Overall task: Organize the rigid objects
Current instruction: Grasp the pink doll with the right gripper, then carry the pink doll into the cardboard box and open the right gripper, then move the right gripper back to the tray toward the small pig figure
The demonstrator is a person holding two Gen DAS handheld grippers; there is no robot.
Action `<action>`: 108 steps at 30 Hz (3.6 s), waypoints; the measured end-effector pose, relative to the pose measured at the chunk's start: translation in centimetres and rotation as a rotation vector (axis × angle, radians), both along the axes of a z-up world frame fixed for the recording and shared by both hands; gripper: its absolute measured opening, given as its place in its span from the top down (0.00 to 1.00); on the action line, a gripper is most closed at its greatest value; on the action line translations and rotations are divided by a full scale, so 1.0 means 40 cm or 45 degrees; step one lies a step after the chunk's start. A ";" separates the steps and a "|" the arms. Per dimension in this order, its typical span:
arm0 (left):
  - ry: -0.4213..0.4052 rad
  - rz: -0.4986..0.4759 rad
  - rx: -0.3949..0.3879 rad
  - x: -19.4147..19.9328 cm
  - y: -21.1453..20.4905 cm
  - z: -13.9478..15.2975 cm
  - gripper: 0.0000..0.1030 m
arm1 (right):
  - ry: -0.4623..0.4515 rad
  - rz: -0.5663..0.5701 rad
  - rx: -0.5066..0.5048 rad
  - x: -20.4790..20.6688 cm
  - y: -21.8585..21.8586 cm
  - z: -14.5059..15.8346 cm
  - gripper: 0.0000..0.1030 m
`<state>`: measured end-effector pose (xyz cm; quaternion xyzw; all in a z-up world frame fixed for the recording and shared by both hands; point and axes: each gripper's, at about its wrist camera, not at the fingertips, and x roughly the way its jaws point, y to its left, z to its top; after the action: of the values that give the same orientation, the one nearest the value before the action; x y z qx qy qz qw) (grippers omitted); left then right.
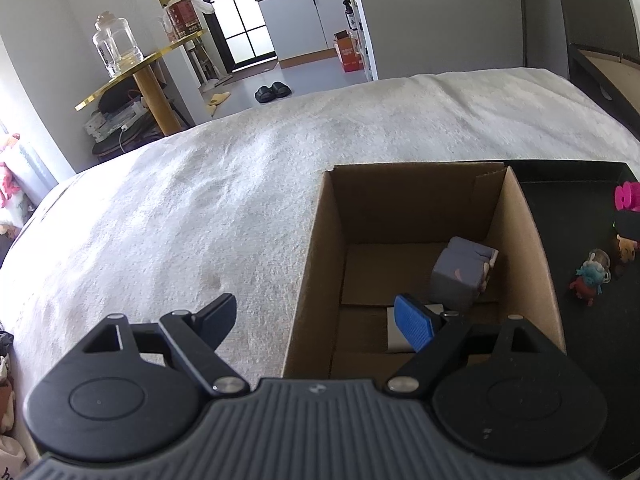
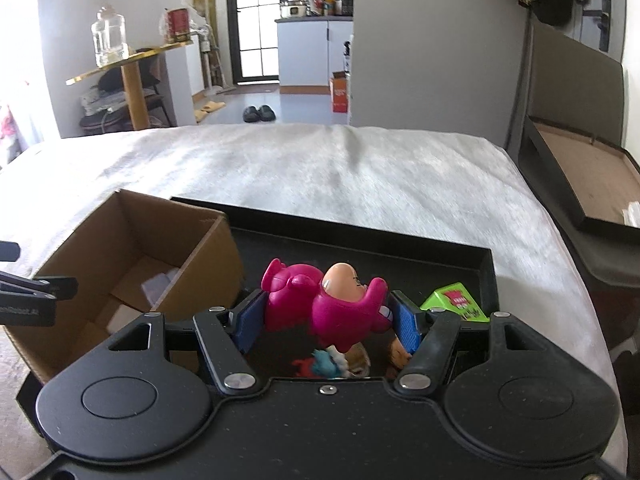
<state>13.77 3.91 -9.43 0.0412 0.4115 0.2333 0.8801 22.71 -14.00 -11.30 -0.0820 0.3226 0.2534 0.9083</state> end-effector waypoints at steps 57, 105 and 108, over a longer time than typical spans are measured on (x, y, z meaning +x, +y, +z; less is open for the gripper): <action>-0.044 0.028 -0.138 -0.035 0.060 -0.029 0.89 | 0.015 0.224 0.029 -0.068 0.151 0.016 0.31; 0.037 -0.028 0.024 0.043 -0.058 0.001 0.22 | 0.132 -0.066 -0.014 0.003 -0.106 -0.085 0.12; 0.049 -0.027 0.033 0.052 -0.062 -0.005 0.22 | 0.147 -0.077 -0.016 0.006 -0.118 -0.099 0.11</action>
<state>15.85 1.41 -9.64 0.0615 0.4247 0.2284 0.8739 22.95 -18.71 -15.25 -0.0630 0.3783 0.2280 0.8949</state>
